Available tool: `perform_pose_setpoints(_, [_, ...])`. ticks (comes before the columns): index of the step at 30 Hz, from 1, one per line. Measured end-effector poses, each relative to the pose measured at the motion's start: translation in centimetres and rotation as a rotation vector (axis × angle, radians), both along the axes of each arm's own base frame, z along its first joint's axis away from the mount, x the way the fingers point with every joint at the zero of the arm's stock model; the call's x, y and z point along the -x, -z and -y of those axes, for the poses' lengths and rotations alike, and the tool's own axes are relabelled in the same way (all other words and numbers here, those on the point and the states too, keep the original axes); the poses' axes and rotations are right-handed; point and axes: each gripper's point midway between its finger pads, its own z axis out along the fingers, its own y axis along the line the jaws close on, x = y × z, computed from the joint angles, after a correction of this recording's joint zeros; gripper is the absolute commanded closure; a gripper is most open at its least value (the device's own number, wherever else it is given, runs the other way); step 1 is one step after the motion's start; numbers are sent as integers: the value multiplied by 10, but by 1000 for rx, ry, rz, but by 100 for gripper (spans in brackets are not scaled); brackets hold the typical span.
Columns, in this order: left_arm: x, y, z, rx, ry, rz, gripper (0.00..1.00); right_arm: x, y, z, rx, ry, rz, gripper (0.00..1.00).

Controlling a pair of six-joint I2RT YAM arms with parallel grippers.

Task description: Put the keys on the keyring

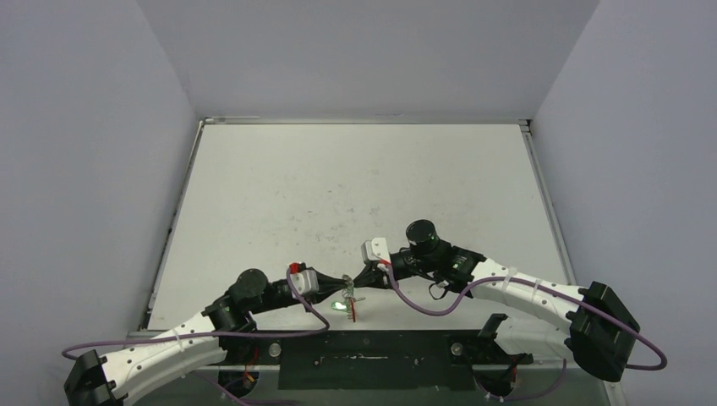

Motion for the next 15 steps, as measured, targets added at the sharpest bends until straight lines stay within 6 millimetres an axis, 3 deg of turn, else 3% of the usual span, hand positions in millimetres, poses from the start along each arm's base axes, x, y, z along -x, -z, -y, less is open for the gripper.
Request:
perform_pose_setpoints(4, [1, 0, 0, -1, 3, -1, 100, 1, 3, 1, 14, -1, 12, 100])
perform_pose_setpoints(12, [1, -1, 1, 3, 7, 2, 100, -3, 6, 2, 37, 30, 26, 51])
perform_pose_setpoints(15, [1, -2, 1, 5, 8, 3, 100, -4, -4, 2, 14, 58, 41, 44])
